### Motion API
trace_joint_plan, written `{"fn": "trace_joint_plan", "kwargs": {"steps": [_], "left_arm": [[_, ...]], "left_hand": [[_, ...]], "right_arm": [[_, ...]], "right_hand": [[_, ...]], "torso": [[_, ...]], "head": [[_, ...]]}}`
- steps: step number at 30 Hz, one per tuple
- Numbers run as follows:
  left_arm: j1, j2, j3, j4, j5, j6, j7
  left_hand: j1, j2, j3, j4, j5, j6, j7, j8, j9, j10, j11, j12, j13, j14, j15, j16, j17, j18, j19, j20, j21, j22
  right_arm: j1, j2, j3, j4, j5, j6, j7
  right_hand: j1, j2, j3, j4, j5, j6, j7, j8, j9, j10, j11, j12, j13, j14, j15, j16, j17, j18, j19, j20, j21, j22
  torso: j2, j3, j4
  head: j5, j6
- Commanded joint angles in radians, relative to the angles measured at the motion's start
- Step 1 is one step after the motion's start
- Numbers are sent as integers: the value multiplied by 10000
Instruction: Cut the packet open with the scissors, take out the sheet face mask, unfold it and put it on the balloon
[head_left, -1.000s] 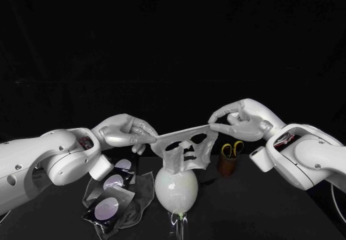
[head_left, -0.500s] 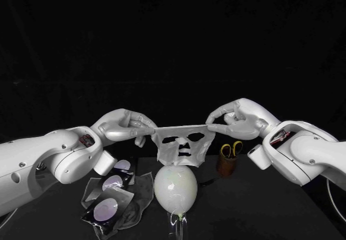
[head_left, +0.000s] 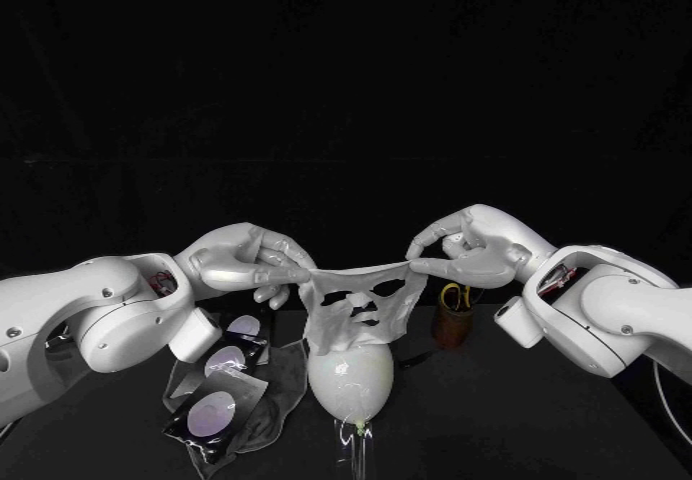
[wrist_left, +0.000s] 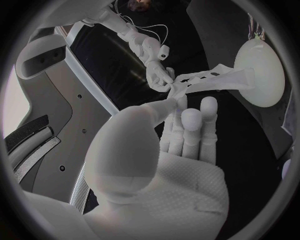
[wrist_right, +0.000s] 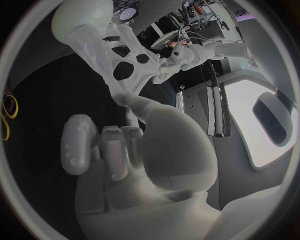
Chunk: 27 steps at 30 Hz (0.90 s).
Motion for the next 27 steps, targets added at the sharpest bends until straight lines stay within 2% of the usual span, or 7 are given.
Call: {"fn": "trace_joint_plan", "kwargs": {"steps": [1,5,10,14,20,24,27], "left_arm": [[29,-95,11,193,-154,1441,-511],[35,-240,9,384,-241,1940,-763],[32,-427,-24,628,-298,2212,-898],[26,-575,-102,814,-308,2278,-936],[-21,-777,-274,1018,-237,2427,-1012],[-109,-871,-377,1048,-210,2476,-1053],[-264,-881,-470,999,-185,2452,-1079]], "left_hand": [[67,-19,5,-74,24,56,-6,-76,1542,69,-6,37,18,65,10,48,-2,-26,81,4,39,4],[79,-59,5,-108,25,70,-11,-91,1556,72,-11,30,29,17,2,29,-73,-5,10,-7,-11,-63],[87,-66,12,-120,26,78,-11,-97,1560,67,-11,24,31,-43,0,-6,-180,18,-78,-11,-76,-148],[92,-73,17,-129,27,85,-11,-100,1564,66,-12,22,33,-46,-1,-6,-170,18,-74,-14,-71,-141],[92,-87,18,-138,26,95,-11,-105,1569,72,-13,23,38,-47,-3,-4,-154,19,-82,-18,-75,-146],[91,-93,17,-141,26,99,-12,-107,1570,74,-14,24,39,-39,-3,3,-129,19,-81,-19,-74,-145],[90,-95,18,-143,26,102,-12,-107,1572,77,-14,25,41,-34,-4,6,-115,17,-77,-20,-70,-139]], "right_arm": [[-24,-134,-31,213,88,337,-103],[-67,-318,-79,489,180,480,-118],[-153,-605,-132,816,264,675,-126],[-188,-851,-186,1076,304,822,-144],[-291,-1144,-307,1386,355,1034,-226],[-542,-1261,-329,1448,368,1101,-256],[-845,-1272,-338,1431,378,1127,-259]], "right_hand": [[-90,-18,69,15,66,82,20,31,16,1042,-66,35,2631,1053,-51,41,2626,50,22,-50,5,1877],[-90,-18,69,15,66,82,20,31,16,1042,-66,35,2631,1053,-51,41,2626,50,22,-50,5,1877],[-96,-18,76,15,65,79,19,37,24,1042,-66,35,2631,1053,-51,41,2626,56,7,-50,-24,1868],[-96,-18,76,15,65,79,19,37,24,1042,-66,35,2631,1053,-51,41,2626,56,7,-50,-24,1868],[-101,-15,83,15,65,75,19,42,30,1042,-66,35,2631,1053,-51,41,2626,61,-5,-50,-46,1862],[-101,-15,83,15,65,75,19,42,30,1042,-66,35,2631,1053,-51,41,2626,61,-5,-50,-46,1862],[-107,-15,89,15,66,70,19,47,37,1042,-66,35,2631,1053,-51,41,2626,64,-12,-50,-60,1858]], "torso": [[0,-2,17],[2,9,0],[3,10,-19],[-5,17,-5],[0,3,-9],[8,-5,-9],[15,3,-1]], "head": [[-24,-47],[-85,-80],[-81,-119],[-69,-295],[-86,-649],[-90,-746],[-78,-925]]}}
